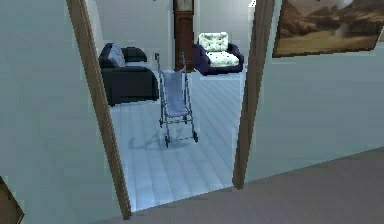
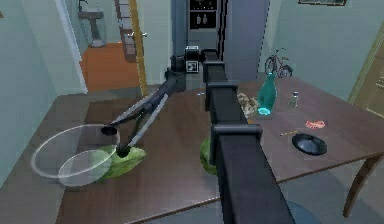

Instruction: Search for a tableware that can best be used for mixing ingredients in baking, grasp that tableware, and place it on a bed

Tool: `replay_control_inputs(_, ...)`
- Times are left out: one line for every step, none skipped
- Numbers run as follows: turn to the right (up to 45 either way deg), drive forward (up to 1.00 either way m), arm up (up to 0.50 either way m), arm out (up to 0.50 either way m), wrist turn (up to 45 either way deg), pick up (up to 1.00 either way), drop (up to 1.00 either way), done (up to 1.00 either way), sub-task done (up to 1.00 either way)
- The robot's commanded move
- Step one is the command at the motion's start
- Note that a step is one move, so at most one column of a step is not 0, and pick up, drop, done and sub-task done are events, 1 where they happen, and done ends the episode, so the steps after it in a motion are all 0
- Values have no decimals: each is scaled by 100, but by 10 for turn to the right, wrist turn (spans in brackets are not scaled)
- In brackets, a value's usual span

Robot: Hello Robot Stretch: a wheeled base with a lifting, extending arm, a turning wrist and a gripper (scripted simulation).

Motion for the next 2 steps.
replay_control_inputs(0, 0, 0, -42, 0, 0, 0, 0, 0)
replay_control_inputs(30, 0, 0, 0, 0, 0, 0, 0, 0)
